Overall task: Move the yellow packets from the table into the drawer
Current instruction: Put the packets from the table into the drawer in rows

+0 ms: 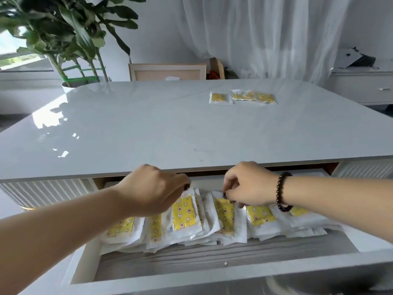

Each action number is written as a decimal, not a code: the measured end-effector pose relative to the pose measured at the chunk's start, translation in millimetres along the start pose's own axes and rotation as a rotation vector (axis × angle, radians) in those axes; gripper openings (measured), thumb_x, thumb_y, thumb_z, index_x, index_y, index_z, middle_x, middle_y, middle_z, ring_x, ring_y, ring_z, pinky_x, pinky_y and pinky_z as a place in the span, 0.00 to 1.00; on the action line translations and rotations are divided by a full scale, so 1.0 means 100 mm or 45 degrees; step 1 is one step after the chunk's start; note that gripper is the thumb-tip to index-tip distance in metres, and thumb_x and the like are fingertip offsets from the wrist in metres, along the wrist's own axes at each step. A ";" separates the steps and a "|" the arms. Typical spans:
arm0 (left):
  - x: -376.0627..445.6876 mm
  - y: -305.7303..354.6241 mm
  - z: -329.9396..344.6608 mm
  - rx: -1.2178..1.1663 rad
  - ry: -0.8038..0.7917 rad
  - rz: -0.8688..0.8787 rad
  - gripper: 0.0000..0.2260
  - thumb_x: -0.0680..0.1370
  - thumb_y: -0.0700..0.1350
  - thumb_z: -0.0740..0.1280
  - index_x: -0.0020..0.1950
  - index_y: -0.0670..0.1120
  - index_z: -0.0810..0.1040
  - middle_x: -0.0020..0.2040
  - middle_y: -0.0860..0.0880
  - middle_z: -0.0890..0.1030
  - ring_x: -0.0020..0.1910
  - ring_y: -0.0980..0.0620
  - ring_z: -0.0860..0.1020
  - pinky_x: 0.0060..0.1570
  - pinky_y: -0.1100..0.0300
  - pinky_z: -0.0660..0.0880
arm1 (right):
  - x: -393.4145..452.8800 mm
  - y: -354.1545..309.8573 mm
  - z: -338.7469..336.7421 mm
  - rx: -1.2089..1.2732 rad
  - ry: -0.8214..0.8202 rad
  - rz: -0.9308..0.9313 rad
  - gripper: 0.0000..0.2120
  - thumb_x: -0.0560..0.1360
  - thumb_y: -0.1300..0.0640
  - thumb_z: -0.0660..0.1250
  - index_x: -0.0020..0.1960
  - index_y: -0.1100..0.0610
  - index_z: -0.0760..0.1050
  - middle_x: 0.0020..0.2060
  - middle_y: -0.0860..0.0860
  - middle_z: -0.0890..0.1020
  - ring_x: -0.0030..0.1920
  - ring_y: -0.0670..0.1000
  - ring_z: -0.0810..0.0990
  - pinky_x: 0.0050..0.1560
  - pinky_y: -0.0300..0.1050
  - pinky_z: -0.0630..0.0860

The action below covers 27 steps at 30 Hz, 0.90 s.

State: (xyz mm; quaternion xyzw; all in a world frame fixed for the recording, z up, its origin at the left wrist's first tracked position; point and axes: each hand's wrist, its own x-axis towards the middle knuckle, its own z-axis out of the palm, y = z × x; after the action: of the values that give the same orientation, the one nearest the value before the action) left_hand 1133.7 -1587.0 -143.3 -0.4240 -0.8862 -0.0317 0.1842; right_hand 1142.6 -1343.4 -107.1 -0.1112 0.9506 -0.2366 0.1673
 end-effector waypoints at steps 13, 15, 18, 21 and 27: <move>0.84 -0.76 0.23 -0.266 0.088 -0.981 0.11 0.81 0.45 0.52 0.56 0.54 0.73 0.44 0.49 0.78 0.43 0.44 0.74 0.38 0.55 0.66 | 0.96 0.91 -0.74 0.081 0.859 0.092 0.04 0.73 0.59 0.64 0.41 0.55 0.77 0.38 0.51 0.81 0.39 0.52 0.78 0.36 0.39 0.75; 1.01 -0.88 0.32 -0.322 0.174 -1.014 0.11 0.80 0.45 0.53 0.57 0.53 0.72 0.45 0.48 0.79 0.44 0.43 0.75 0.38 0.55 0.68 | 1.16 0.97 -0.82 0.069 0.944 0.099 0.03 0.73 0.58 0.64 0.42 0.53 0.76 0.40 0.52 0.81 0.40 0.53 0.79 0.41 0.47 0.79; 1.26 -1.04 0.46 -0.383 0.307 -0.989 0.10 0.80 0.46 0.53 0.60 0.53 0.68 0.41 0.50 0.78 0.42 0.43 0.76 0.41 0.51 0.74 | 1.54 1.06 -0.94 0.034 1.052 0.084 0.03 0.74 0.57 0.64 0.48 0.55 0.75 0.47 0.51 0.79 0.45 0.51 0.76 0.47 0.48 0.77; 1.46 -1.21 0.56 -0.397 0.411 -0.945 0.10 0.81 0.47 0.53 0.61 0.55 0.66 0.39 0.52 0.78 0.41 0.45 0.77 0.38 0.52 0.74 | 2.00 1.13 -1.03 -0.041 1.119 0.060 0.09 0.75 0.56 0.65 0.54 0.56 0.73 0.55 0.51 0.75 0.55 0.51 0.74 0.52 0.47 0.73; 1.64 -1.42 0.62 -0.601 0.540 -0.850 0.09 0.80 0.44 0.59 0.59 0.53 0.69 0.36 0.54 0.80 0.28 0.54 0.76 0.31 0.56 0.75 | 2.87 0.96 -1.24 -0.043 1.052 0.029 0.17 0.74 0.49 0.65 0.61 0.53 0.72 0.61 0.54 0.69 0.66 0.55 0.65 0.62 0.49 0.69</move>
State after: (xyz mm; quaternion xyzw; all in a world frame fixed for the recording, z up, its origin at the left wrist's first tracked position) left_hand 913.1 -1542.8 -128.3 -0.1299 -0.8855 -0.3762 0.2398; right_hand 820.2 -1292.6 -127.1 0.0010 0.9427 -0.2439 -0.2278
